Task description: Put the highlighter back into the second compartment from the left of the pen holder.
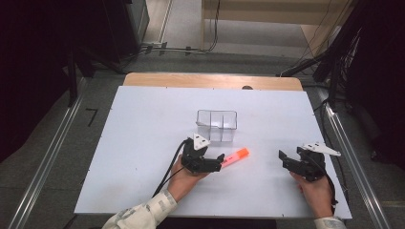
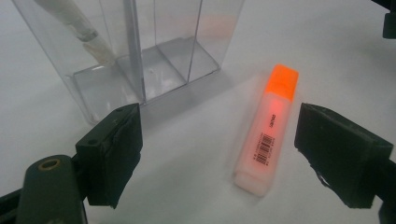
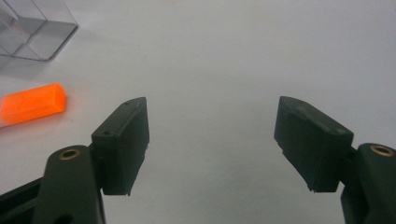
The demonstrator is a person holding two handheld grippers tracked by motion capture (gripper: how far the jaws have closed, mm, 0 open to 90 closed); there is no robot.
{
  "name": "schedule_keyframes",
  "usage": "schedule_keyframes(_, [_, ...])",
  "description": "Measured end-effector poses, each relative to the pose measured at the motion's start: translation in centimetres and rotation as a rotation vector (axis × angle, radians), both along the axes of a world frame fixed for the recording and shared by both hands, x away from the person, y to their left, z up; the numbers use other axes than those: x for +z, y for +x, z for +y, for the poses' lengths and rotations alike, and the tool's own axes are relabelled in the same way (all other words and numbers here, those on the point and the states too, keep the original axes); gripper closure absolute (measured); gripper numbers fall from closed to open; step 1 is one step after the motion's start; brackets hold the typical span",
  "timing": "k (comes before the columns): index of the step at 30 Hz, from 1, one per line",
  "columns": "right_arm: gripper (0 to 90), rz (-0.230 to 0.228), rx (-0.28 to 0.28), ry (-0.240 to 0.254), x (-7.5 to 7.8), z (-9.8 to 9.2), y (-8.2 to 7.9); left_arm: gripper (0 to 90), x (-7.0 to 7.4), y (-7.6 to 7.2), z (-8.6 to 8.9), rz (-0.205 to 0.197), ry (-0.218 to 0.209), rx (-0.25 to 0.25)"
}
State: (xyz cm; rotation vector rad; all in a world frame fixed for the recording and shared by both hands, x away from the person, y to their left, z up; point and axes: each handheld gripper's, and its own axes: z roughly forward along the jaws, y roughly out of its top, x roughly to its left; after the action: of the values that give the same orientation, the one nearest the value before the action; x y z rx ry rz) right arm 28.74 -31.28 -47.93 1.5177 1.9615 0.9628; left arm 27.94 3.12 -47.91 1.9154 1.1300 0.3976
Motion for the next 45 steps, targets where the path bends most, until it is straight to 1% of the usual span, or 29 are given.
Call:
schedule_keyframes(14, [25.2, -0.001, -0.001, 0.003, 0.0, 0.0, 0.0, 16.6, -0.6, -0.1, -1.9, 0.013, 0.016, -0.034])
schedule_keyframes(19, [25.2, 0.0, 0.0, 0.002, 0.0, 0.0, 0.0, 16.7, -0.7, -0.1, -2.4, 0.017, 0.017, -0.034])
schedule_keyframes(25, [25.2, -0.001, 0.0, 0.002, 0.0, 0.0, 0.0, 17.8, -1.1, 0.0, -3.0, 0.021, 0.035, -0.037])
schedule_keyframes(34, [25.2, -0.001, 0.001, 0.003, 0.0, 0.0, -0.1, 17.8, -1.6, 0.0, -3.6, 0.028, 0.043, -0.045])
schedule_keyframes(37, [25.2, 0.0, 0.001, 0.002, 0.0, 0.0, -0.1, 17.8, -1.9, 0.0, -3.8, 0.029, 0.056, -0.045])
schedule_keyframes(38, [25.2, -0.001, 0.0, 0.001, 0.0, 0.0, -0.1, 17.8, -2.0, 0.0, -4.0, 0.032, 0.053, -0.042])
schedule_keyframes(40, [25.2, -0.001, 0.002, 0.001, 0.0, 0.0, -0.1, 17.8, -2.1, 0.0, -4.1, 0.033, 0.062, -0.049])
schedule_keyframes(45, [25.2, 0.0, 0.003, 0.0, 0.0, 0.0, -0.1, 17.8, -2.2, 0.0, -4.4, 0.033, 0.061, -0.048])
